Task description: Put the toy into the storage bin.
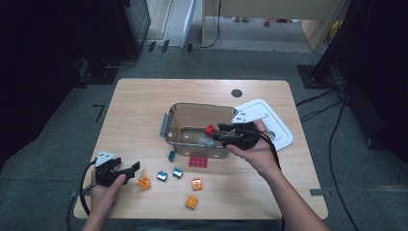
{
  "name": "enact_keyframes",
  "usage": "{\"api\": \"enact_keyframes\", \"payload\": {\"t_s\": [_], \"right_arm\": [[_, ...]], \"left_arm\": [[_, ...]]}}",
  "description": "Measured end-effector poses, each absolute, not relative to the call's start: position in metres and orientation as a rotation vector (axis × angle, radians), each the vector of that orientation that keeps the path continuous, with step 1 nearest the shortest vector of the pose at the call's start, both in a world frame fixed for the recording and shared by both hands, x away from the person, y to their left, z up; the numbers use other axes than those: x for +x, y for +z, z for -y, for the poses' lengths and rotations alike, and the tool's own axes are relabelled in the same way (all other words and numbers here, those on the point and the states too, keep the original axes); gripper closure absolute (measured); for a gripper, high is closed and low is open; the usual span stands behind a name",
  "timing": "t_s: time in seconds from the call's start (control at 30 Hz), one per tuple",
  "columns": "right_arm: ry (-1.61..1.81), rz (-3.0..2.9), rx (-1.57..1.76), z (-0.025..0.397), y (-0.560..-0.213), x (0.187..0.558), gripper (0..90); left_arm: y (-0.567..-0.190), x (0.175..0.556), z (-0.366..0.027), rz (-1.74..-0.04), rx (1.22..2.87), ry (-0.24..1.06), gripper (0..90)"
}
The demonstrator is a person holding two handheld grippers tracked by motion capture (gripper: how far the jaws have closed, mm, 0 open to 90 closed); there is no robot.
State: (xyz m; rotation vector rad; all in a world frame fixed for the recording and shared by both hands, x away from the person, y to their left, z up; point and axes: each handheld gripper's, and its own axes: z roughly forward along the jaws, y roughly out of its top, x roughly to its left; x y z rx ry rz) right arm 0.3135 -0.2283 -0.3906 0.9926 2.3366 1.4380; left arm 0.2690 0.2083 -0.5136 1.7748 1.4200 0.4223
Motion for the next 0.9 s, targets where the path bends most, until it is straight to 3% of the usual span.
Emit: {"api": "enact_keyframes", "payload": {"t_s": [0.5, 0.9], "right_arm": [[1.502, -2.427, 0.851, 0.199, -0.400, 0.271, 54.3], [1.488, -2.538, 0.783, 0.180, -0.441, 0.258, 58.1]], "left_arm": [[-0.514, 0.269, -0.208, -1.420, 1.775, 0.422, 14.2], [-0.513, 0.269, -0.209, -1.419, 1.775, 0.420, 14.2]]}}
